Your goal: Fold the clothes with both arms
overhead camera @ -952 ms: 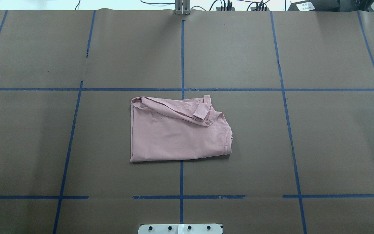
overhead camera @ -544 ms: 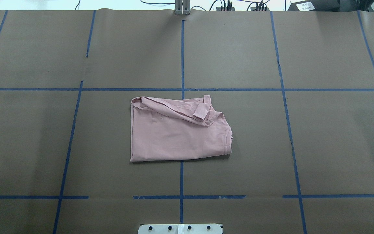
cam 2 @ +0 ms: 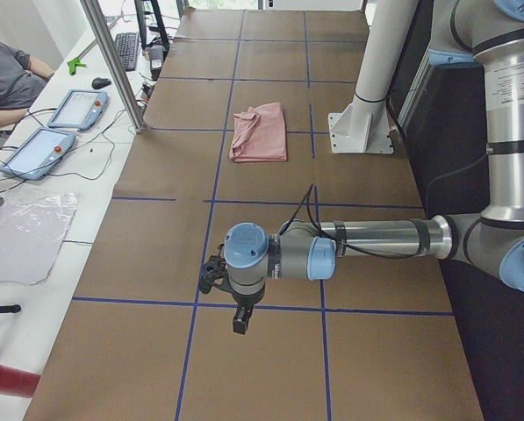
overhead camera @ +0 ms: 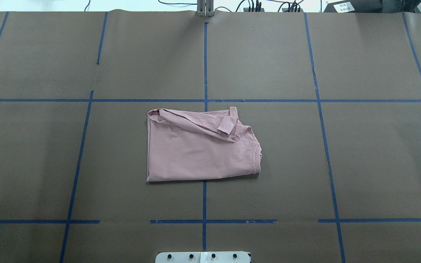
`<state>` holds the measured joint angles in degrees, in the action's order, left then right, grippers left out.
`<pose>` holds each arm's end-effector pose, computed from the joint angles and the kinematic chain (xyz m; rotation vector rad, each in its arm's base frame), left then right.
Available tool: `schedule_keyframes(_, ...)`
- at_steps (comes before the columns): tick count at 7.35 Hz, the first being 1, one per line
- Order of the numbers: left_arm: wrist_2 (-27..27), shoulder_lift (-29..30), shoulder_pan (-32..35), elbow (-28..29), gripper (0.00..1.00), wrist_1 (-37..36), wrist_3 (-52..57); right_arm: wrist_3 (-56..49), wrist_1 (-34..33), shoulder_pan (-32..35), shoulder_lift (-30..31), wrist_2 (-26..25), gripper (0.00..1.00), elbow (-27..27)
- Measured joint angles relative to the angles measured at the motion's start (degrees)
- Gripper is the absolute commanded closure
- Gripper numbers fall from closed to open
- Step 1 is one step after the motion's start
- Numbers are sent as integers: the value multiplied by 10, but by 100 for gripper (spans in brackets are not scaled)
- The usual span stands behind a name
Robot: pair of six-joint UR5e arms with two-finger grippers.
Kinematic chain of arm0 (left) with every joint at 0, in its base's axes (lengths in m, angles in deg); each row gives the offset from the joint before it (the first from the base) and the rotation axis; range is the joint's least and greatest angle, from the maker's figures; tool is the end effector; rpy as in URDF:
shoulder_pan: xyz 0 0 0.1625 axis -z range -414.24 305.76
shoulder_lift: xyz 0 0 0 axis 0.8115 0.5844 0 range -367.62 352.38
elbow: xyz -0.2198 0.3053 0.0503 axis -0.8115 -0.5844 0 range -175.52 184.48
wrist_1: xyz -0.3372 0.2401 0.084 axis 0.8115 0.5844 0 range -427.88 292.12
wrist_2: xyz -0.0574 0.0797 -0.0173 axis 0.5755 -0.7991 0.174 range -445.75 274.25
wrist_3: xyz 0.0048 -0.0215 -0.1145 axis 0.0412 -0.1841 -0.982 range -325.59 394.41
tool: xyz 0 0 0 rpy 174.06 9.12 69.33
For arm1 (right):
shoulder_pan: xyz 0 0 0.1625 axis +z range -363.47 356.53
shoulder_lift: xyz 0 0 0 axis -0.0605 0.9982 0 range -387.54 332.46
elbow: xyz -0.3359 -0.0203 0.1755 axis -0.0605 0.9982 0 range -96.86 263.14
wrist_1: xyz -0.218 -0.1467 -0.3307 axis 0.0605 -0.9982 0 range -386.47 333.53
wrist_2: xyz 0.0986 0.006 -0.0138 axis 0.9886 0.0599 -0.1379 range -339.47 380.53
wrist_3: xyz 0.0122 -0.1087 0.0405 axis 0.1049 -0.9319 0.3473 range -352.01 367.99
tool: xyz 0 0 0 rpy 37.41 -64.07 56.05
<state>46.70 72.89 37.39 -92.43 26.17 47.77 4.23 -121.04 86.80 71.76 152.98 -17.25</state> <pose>-0.0671 -0.4379 0.6383 0.1212 0.7327 0.2046 0.0565 -0.4334 0.6214 -0.0317 -0.7423 -0.0357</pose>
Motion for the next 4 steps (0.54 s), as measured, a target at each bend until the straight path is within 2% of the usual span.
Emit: schedule_keyframes(4, 1, 4, 0, -4, 0, 5, 0, 1, 0, -1, -3, 6, 0, -8)
